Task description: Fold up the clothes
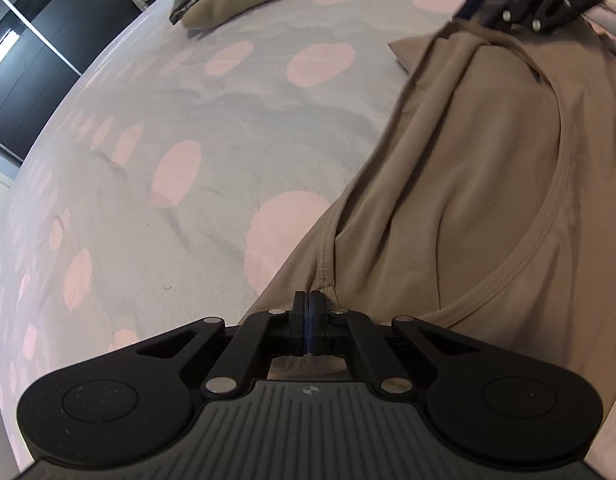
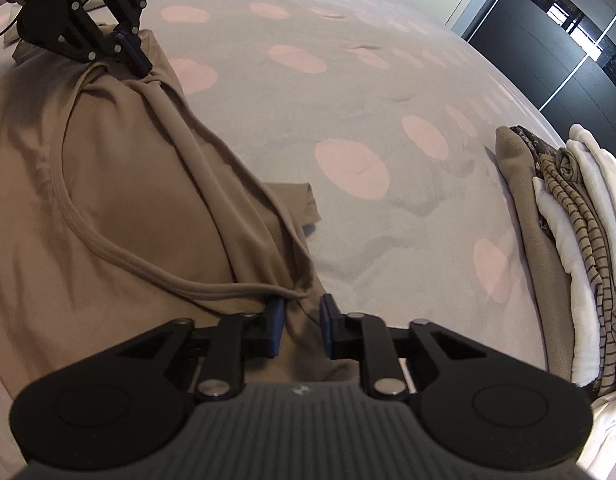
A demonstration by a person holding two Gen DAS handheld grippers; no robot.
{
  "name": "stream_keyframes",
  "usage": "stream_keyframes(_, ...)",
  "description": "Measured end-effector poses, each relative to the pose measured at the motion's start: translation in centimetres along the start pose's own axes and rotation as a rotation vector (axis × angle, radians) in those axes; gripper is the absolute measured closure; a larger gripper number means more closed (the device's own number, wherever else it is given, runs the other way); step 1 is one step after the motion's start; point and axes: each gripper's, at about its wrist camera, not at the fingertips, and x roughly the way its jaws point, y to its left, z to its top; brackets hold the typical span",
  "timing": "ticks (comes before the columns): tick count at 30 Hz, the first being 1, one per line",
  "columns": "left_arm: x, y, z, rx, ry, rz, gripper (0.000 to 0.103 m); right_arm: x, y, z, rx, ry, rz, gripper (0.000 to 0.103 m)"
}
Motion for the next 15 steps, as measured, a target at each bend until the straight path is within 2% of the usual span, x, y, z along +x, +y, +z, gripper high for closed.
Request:
stream_keyframes(2, -0.5, 0.6, 0.3, -0.045, -0.025, -0.009, 0.103, 0.0, 0.4, 0.2, -0.010, -0.012, -0.004, 0.102)
stream_keyframes(5, -1.8, 2.5, 0.8, -0.152, -0.087, -0.033, 0.103, -0.7, -0.5, 0.7, 0.053, -0.036, -0.022, 0.102)
stream_keyframes(9, -3.3, 6.0, 1.0, -0.382, -0.173, -0.082, 0.103, -1.5, -3.2, 1.3, 0.230, -0.065, -0.058, 0.102)
stream_keyframes(11, -3.5, 7.4, 0.9, -0.503, -0.199, -0.083, 0.103, -1.5, -4.2, 1.6, 0.299, -0.066, -0.070, 0.102)
stream_keyframes(13, -3.5, 8.2, 0.6, -0.582, -0.200, -0.068, 0.103, -1.3, -4.1, 1.8, 0.300, -0.061, -0.084, 0.102)
stream_keyframes(15, -3.3, 8.5, 0.5, -0.604, -0.185, -0.050, 0.103, -1.5, -4.3, 1.9, 0.310, -0.060, -0.075, 0.095)
